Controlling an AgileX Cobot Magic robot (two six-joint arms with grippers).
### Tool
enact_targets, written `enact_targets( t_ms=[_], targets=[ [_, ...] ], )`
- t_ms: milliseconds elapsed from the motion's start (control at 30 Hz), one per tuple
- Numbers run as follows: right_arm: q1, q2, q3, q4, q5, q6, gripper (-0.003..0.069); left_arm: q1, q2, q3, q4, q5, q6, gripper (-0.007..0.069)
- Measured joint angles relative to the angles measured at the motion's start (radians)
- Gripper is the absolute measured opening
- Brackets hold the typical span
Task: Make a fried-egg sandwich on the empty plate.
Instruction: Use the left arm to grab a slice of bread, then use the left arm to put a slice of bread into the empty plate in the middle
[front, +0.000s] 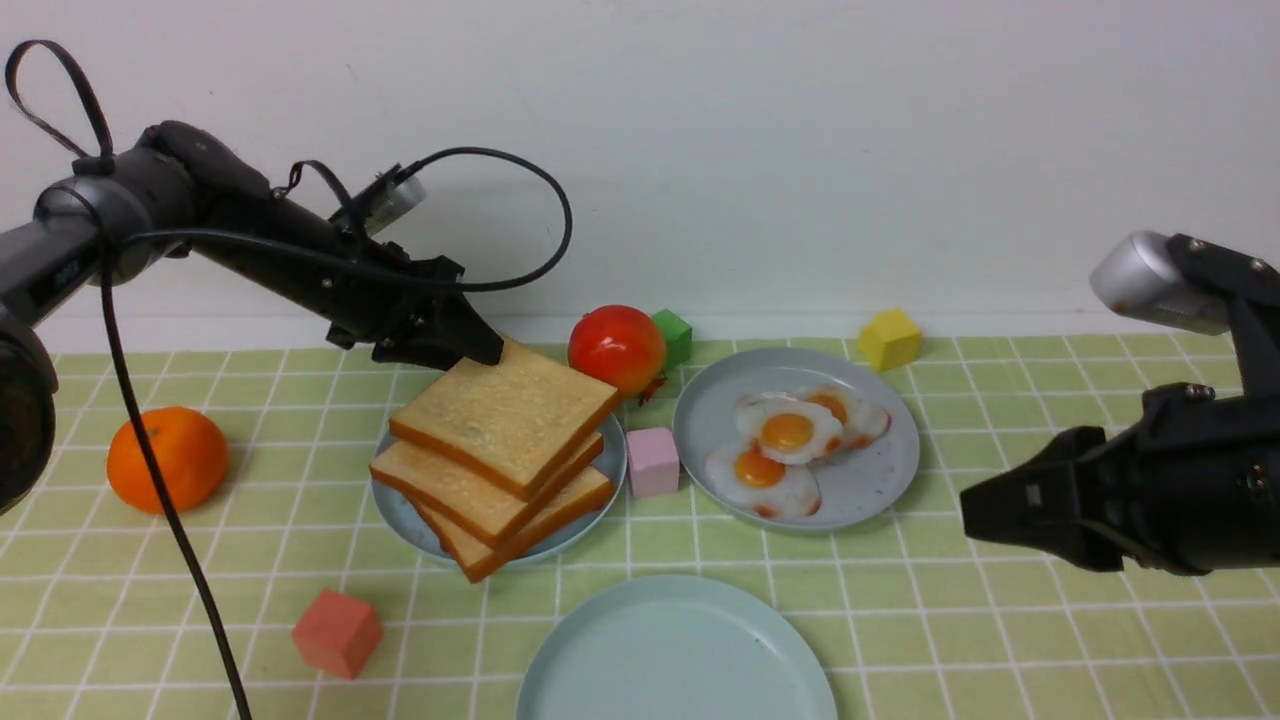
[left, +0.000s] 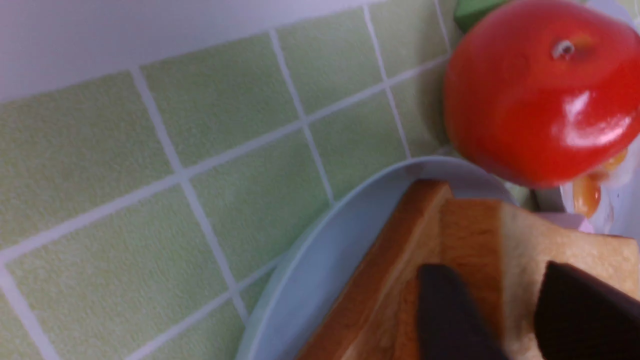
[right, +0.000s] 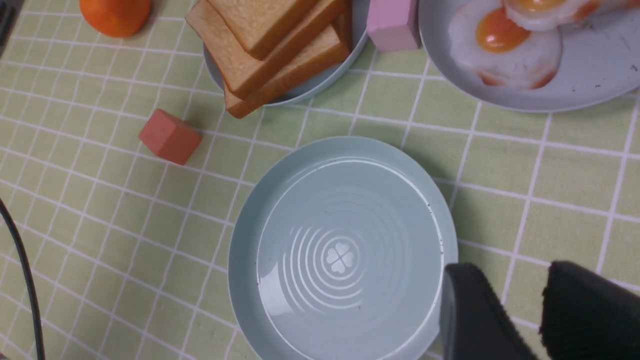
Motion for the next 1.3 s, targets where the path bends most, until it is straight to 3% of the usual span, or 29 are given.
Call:
enact_targets(
  t_ms=[33,67,100,367,567,600,733,1000,1133,1300],
  targets=[
    [0.0,0.0,0.0,0.0,0.0,0.0,0.0241,0.002,0.0,-0.006,0.001,0.006,0.0,0.009],
    [0.0,0.0,0.0,0.001,0.0,0.0,0.0241,0.004,0.0,-0.006,0.001,0.008,0.0,0.009],
    [0.0,0.0,0.0,0.001,0.0,0.0,0.0241,0.01,0.0,-0.023,0.002,0.021,-0.002,0.0037],
    [0.0,0.0,0.0,-0.002,0.007,0.0,0.0241,0.046,-0.184,-0.074,0.018,0.022,-0.083,0.0046],
    [0.0,0.0,0.0,-0.002,0.014,0.0,0.0241,-0.114,-0.394,0.126,0.049,0.028,-0.009,0.0046],
    [0.0,0.0,0.0,-0.002,0.015,0.0,0.0241,-0.196,-0.418,0.21,0.077,0.036,0.025,0.0046],
    [0.0,0.0,0.0,-0.002,0.018,0.0,0.0241,-0.328,-0.417,0.377,0.148,0.039,0.059,0.0046],
    [0.0,0.0,0.0,-0.002,0.009,0.0,0.0241,-0.449,-0.369,0.532,0.18,-0.057,0.066,0.0046],
    [0.0,0.0,0.0,-0.009,-0.012,0.0,0.0241,-0.481,-0.342,0.558,0.206,-0.14,0.057,0.0084],
    [0.0,0.0,0.0,-0.009,-0.048,0.0,0.0241,-0.483,-0.356,0.549,0.255,-0.16,0.022,0.0298]
  ],
)
